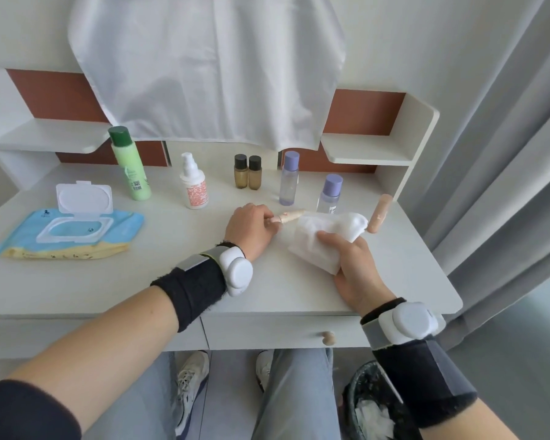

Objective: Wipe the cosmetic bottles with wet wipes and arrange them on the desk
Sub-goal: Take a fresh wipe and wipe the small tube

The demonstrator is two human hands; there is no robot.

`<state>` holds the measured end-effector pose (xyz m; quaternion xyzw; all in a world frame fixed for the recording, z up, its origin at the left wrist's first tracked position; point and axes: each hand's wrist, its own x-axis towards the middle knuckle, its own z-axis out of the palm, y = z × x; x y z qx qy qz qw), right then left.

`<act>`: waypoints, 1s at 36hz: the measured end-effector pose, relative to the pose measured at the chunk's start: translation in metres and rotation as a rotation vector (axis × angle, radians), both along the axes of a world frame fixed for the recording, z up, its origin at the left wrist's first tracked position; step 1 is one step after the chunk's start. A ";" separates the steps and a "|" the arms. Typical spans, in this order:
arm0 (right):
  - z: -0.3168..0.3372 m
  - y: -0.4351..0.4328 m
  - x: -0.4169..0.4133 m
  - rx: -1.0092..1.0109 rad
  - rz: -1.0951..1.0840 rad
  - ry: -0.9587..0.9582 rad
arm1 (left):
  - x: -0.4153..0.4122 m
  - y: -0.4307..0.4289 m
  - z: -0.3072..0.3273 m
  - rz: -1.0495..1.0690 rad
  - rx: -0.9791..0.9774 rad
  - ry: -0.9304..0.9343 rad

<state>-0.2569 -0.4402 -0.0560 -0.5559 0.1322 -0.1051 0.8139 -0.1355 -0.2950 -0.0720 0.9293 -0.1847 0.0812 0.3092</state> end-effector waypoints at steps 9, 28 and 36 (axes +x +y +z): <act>0.007 0.005 -0.004 0.001 -0.052 -0.009 | 0.010 0.045 0.019 -0.314 -0.448 0.220; 0.033 0.077 0.028 0.165 -0.190 0.031 | -0.008 0.104 0.050 -0.538 -0.539 0.473; 0.022 0.113 0.030 0.366 -0.080 0.042 | -0.013 0.098 0.049 -0.474 -0.579 0.490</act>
